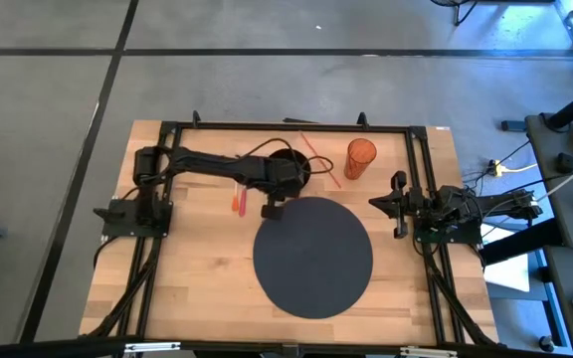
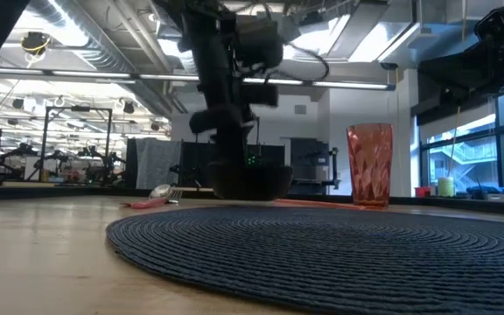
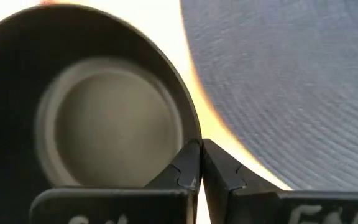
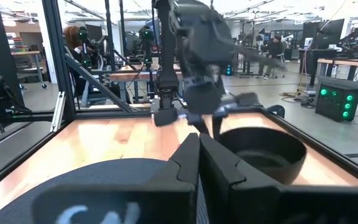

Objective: Pick & Place Utensil
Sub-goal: Put the black bowl on the blue mat

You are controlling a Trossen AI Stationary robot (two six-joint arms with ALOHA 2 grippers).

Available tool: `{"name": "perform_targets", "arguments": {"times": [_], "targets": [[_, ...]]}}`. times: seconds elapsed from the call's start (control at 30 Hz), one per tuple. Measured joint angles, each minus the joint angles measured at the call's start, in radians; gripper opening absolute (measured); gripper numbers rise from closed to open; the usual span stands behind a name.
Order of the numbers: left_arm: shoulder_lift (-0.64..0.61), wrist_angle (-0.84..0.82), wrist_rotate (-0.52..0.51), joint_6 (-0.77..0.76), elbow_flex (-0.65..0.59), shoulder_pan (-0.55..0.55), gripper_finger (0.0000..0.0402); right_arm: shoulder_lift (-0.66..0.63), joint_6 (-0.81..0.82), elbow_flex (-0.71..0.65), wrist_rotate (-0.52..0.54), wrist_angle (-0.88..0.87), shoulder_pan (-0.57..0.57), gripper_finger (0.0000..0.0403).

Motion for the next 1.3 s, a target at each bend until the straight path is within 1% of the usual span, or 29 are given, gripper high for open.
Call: {"name": "perform_targets", "arguments": {"times": [0.17, 0.4, 0.63, 0.87, 1.17, 1.23, 1.3], "targets": [[-0.021, -0.068, -0.007, -0.004, 0.074, -0.075, 0.0004, 0.0, 0.003, 0.0, 0.0, 0.0, 0.0, 0.0011], [-0.034, -0.16, -0.003, -0.012, 0.187, -0.217, 0.0004, 0.0, 0.0, 0.0, 0.002, 0.0, 0.0, 0.0011], [-0.033, -0.152, 0.073, -0.005, 0.203, -0.335, 0.0004, 0.0, 0.001, 0.0, 0.001, 0.001, 0.0, 0.0011], [0.001, -0.116, 0.092, -0.03, 0.204, -0.394, 0.0004, 0.0, 0.003, 0.0, 0.001, 0.001, 0.0, 0.0011], [0.082, -0.008, 0.184, -0.04, 0.204, -0.441, 0.0003, 0.0, 0.003, 0.0, 0.001, 0.003, 0.0, 0.0011], [0.102, 0.026, 0.19, -0.03, 0.204, -0.447, 0.0003, 0.0, 0.003, 0.0, 0.001, 0.004, 0.0, 0.0011], [0.121, 0.018, 0.19, -0.02, 0.205, -0.453, 0.0003, 0.0, 0.003, 0.0, 0.001, 0.006, 0.0, 0.0011]]}}
